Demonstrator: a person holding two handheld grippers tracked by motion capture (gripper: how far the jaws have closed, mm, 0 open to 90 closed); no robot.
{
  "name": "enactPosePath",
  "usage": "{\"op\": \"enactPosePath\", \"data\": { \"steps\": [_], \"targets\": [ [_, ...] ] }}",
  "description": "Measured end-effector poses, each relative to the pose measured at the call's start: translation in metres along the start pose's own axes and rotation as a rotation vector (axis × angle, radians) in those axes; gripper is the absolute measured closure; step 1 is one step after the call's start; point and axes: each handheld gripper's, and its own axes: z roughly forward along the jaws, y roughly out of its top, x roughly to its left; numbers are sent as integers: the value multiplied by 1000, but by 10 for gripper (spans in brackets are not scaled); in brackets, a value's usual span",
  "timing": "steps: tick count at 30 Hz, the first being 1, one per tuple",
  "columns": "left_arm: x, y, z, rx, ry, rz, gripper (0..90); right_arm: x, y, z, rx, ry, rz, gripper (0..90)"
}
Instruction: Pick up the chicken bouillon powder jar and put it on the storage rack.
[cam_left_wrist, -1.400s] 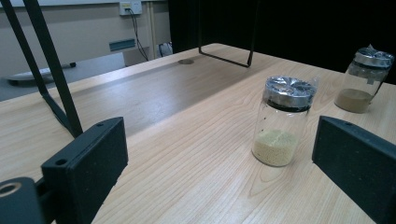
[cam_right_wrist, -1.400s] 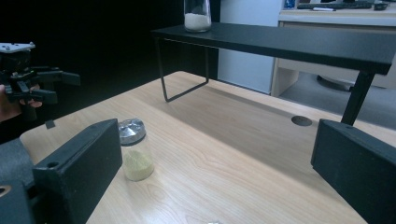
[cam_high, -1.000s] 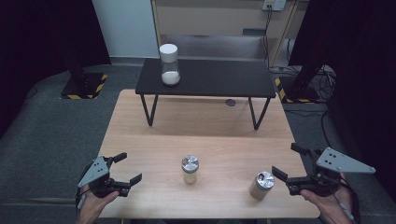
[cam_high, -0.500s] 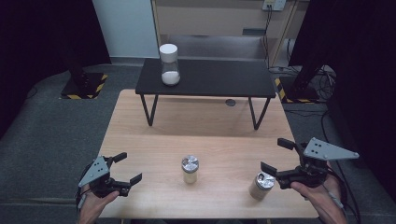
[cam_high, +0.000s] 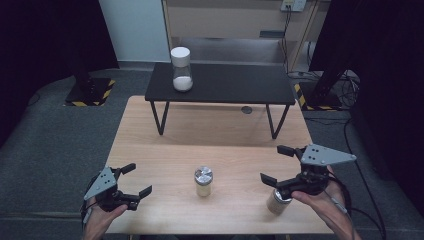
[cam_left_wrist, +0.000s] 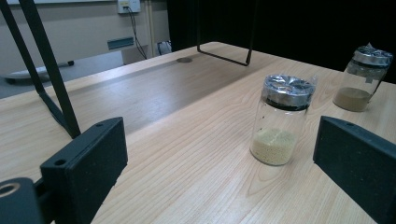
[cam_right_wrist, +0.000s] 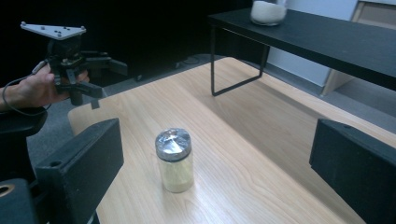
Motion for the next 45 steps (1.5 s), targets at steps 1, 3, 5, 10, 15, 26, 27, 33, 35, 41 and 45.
{"op": "enactPosePath", "data": {
  "steps": [1, 3, 5, 10, 15, 26, 27, 33, 35, 41, 45],
  "targets": [
    [0, 0, 0, 0, 0, -1, 19, 0, 1, 3, 3, 5, -6, 37],
    [0, 0, 0, -1, 3, 1, 19, 1, 3, 10, 8, 14, -14, 37],
    [0, 0, 0, -3, 3, -2, 19, 1, 4, 17, 12, 27, -18, 37],
    [0, 1, 0, 11, 5, -2, 19, 4, 8, 37, 38, 47, -51, 39],
    [-1, 2, 0, 20, 5, -4, 20, 5, 9, 57, 47, 80, -62, 40],
    [0, 5, 2, 49, -3, -2, 23, 5, 6, 98, 69, 126, -55, 44],
    [0, 5, 2, 51, -3, 2, 23, 6, 6, 101, 72, 126, -58, 44],
    [0, 5, 3, 53, -6, 5, 24, 5, 1, 120, 85, 150, -42, 45],
    [0, 6, 3, 55, -6, 4, 25, 7, 0, 126, 96, 151, -45, 46],
    [0, 6, 3, 59, -7, 7, 24, 6, -4, 140, 117, 168, -24, 45],
    [0, 6, 3, 60, -10, 6, 24, 4, -8, 149, 126, 175, -4, 45]
  ]
}}
